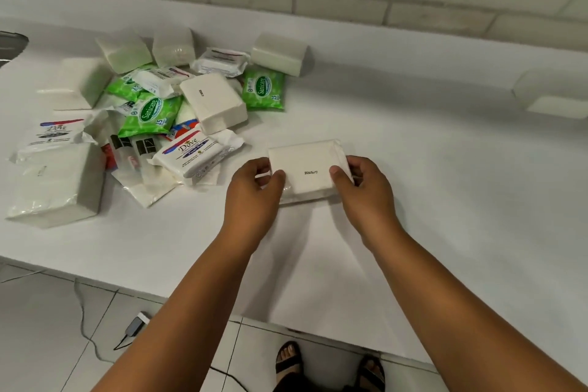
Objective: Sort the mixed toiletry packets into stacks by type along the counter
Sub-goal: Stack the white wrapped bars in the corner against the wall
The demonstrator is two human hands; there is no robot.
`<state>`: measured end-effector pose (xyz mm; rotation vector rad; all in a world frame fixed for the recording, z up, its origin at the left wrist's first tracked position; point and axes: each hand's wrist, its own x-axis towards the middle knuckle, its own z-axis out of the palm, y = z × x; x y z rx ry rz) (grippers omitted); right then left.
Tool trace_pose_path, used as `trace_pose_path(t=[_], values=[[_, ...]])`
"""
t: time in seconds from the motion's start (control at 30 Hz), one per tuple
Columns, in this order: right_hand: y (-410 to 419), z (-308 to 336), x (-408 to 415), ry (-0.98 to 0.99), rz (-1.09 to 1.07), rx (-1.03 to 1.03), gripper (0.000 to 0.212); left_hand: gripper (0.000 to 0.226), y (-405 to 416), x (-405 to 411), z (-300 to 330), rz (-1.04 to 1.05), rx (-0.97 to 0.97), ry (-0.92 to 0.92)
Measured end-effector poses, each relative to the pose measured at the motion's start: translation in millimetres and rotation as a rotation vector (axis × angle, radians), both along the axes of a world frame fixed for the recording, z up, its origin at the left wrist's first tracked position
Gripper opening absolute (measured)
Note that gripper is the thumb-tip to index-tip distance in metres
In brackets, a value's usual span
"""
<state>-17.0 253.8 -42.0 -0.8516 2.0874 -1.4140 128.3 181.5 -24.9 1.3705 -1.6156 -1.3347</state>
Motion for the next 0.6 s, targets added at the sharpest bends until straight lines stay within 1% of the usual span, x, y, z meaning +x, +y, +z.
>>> trace_pose_path(t=[0.2,0.3,0.37,0.5,0.6], values=[[38,4,-64,-0.019,-0.139,-0.034,0.020,0.018,22,-71,6,-0.114,0.001,0.022],[64,6,-104,-0.035,-0.211,-0.051,0.019,0.019,40,-117,8,-0.182,-0.031,0.020],[85,8,-137,-0.044,-0.253,-0.062,0.018,0.022,56,-154,9,-0.223,-0.045,0.011],[127,12,-204,-0.042,-0.325,-0.077,0.014,0.037,88,-229,10,-0.293,-0.027,0.013],[161,16,-260,-0.038,-0.391,-0.101,0.013,0.033,116,-291,12,-0.319,-0.022,0.053]])
